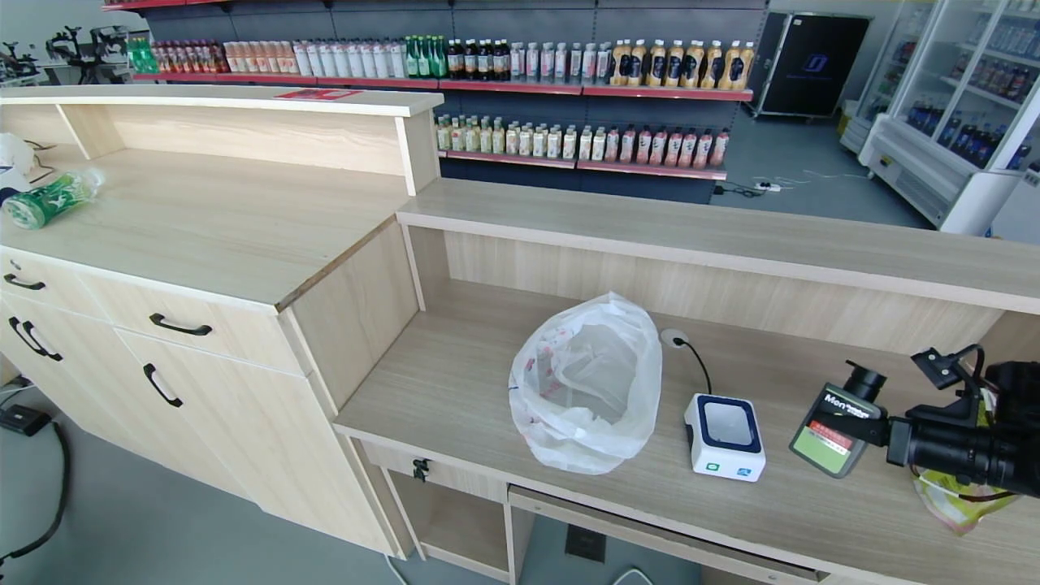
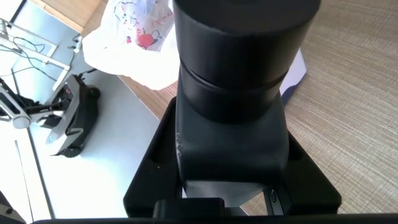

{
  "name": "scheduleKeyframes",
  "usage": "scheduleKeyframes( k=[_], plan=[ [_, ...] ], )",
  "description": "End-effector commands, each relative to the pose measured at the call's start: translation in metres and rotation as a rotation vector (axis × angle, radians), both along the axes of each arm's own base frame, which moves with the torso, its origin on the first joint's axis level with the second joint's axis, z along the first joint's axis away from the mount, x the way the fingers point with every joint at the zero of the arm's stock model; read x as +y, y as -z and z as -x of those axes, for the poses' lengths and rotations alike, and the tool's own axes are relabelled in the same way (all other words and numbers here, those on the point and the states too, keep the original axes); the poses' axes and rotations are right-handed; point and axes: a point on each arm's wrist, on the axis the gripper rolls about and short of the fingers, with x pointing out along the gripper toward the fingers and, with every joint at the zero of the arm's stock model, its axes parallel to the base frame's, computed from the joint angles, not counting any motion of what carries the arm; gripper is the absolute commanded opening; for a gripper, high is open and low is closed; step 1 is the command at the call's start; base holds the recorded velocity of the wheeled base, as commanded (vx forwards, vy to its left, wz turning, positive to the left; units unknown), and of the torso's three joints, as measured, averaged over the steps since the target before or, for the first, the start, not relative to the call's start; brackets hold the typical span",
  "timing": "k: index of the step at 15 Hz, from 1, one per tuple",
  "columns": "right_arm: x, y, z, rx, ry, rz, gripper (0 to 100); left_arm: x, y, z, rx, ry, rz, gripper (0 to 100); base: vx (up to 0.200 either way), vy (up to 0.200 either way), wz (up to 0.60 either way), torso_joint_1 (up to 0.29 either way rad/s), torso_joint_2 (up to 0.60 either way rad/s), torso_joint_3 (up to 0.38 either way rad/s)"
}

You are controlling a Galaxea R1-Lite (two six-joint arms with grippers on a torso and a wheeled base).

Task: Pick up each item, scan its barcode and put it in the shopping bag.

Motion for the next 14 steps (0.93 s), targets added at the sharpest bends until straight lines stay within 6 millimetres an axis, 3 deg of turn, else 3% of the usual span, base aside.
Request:
scheduleKeyframes(
  k=[1,3,5,6,9,12,14],
  plan=[
    [0.001,-0.005,0.0,-0.015,-0.002,0.007,0,0.0,0.0,0.0,0.0,-0.001,0.0,100,0.0,0.0,0.0,0.0,0.0,0.0],
    [0.015,-0.044,0.006,-0.181,-0.047,0.131,0,0.0,0.0,0.0,0.0,-0.001,0.0,100,0.0,0.0,0.0,0.0,0.0,0.0],
    [0.033,-0.1,0.037,-0.368,-0.003,0.292,0,0.0,0.0,0.0,0.0,-0.001,0.0,100,0.0,0.0,0.0,0.0,0.0,0.0],
    [0.04,-0.117,0.049,-0.392,0.082,0.36,0,0.0,0.0,0.0,0.0,-0.001,0.0,100,0.0,0.0,0.0,0.0,0.0,0.0],
    [0.059,-0.13,0.063,-0.285,0.49,0.581,0,0.0,0.0,0.0,0.0,-0.001,0.0,100,0.0,0.0,0.0,0.0,0.0,0.0],
    [0.075,-0.136,0.065,-0.348,0.614,0.635,0,0.0,0.0,0.0,0.0,-0.001,0.0,100,0.0,0.0,0.0,0.0,0.0,0.0],
    [0.076,-0.14,0.065,-0.388,0.639,0.673,0,0.0,0.0,0.0,0.0,-0.001,0.0,100,0.0,0.0,0.0,0.0,0.0,0.0]
  ],
)
